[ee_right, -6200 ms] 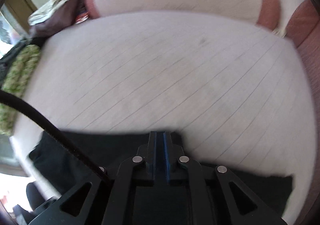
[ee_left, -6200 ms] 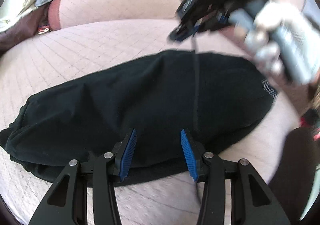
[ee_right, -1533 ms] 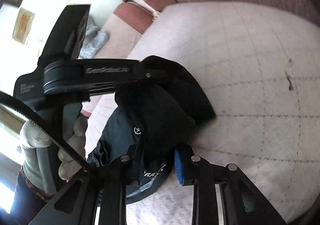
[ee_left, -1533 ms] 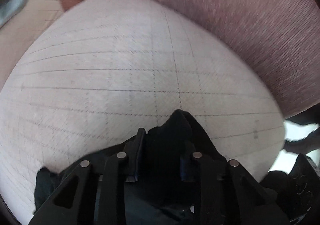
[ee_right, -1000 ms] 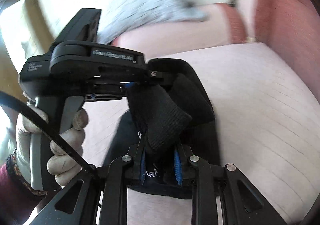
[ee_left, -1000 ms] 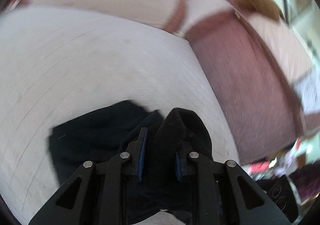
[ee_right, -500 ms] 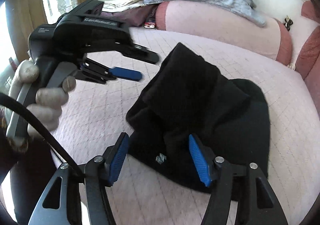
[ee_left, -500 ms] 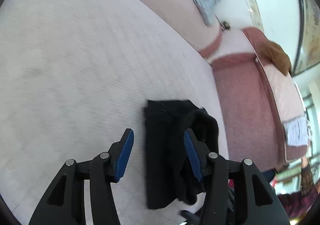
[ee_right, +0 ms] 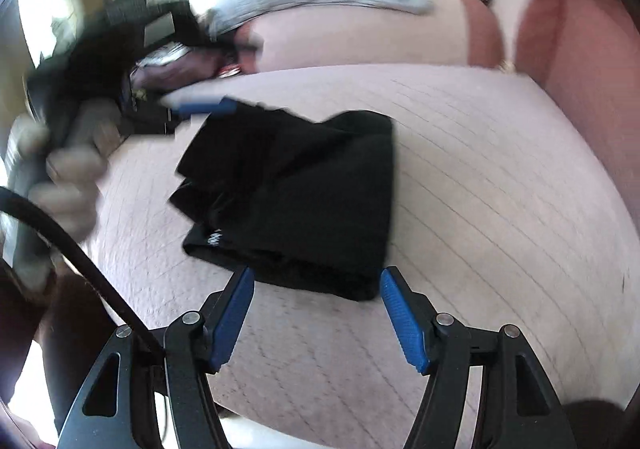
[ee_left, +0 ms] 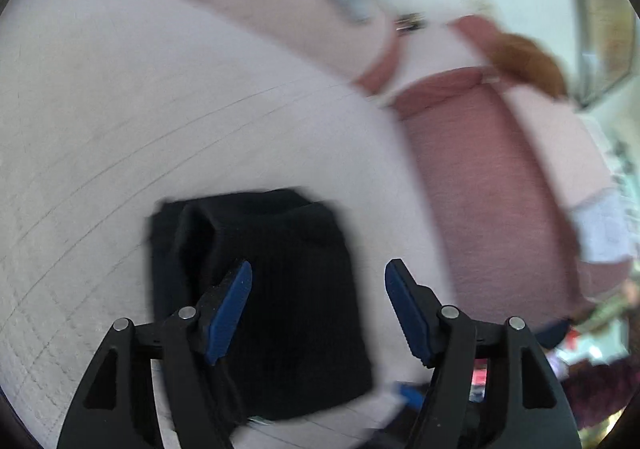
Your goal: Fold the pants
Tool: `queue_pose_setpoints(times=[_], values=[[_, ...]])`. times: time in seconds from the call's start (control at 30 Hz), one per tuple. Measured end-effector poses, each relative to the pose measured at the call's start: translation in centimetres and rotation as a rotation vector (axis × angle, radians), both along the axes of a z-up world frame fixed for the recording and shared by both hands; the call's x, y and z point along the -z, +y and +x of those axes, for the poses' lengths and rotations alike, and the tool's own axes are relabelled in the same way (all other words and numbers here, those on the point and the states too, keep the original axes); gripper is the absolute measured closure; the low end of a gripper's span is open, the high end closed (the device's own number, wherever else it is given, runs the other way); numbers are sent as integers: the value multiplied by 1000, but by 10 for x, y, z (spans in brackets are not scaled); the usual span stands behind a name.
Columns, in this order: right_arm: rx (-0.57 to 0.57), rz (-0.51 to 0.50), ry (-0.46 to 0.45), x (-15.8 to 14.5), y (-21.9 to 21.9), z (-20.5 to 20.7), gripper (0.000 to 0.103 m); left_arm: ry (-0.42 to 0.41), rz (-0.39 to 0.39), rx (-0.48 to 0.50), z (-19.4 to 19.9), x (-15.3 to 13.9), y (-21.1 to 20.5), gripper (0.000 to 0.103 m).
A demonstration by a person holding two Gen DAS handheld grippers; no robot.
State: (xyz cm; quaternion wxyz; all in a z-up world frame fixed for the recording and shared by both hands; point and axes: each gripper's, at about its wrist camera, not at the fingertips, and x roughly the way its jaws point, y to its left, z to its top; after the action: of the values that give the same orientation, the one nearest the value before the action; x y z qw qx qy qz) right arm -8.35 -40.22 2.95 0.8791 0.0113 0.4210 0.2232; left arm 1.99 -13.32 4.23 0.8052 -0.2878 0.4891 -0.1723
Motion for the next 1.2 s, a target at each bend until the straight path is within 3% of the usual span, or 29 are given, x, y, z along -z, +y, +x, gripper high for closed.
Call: queue_pose_setpoints(times=[0.13, 0.17, 0.2, 0.27, 0.4, 0.47, 0.7, 0.77, 0.83, 0.9, 0.93, 1.0, 1.07, 1.13, 1.2], values=[[55, 35, 6, -7, -25, 4, 32, 101, 100, -104, -7, 48, 27, 38], [65, 47, 7, -10, -30, 8, 32, 118, 95, -109, -10, 54, 34, 37], [69, 54, 8, -13, -31, 15, 31, 134, 42, -97, -14, 60, 41, 37], [75, 65, 15, -17, -32, 29, 30, 138, -31, -107, -22, 59, 57, 38], [76, 107, 43, -18, -28, 64, 29, 50, -54, -128, -39, 36, 73, 36], [79, 126, 72, -13, -27, 84, 29, 18, -68, -125, -42, 31, 78, 27], [106, 315, 251, 26, -29, 136, 29, 85, -104, -23, -21, 67, 48, 23], [107, 361, 291, 39, -28, 145, 29, 54, -95, 1, -15, 65, 35, 7], [97, 398, 325, 49, -24, 152, 29, 62, -119, 32, -5, 66, 18, 5], [69, 448, 369, 62, -18, 160, 28, 64, -72, 24, -2, 67, 9, 5], [64, 461, 367, 65, -15, 162, 28, 62, -53, 11, -3, 66, 7, 6], [53, 465, 366, 64, -11, 163, 30, 65, -23, -16, -8, 63, 8, 31], [29, 465, 376, 62, -8, 162, 47, 72, -24, -18, -11, 62, 13, 53], [29, 463, 366, 58, -8, 158, 65, 75, -49, -27, -15, 59, 20, 59], [21, 501, 360, 49, -8, 157, 72, 61, -67, -33, -16, 51, 23, 59]])
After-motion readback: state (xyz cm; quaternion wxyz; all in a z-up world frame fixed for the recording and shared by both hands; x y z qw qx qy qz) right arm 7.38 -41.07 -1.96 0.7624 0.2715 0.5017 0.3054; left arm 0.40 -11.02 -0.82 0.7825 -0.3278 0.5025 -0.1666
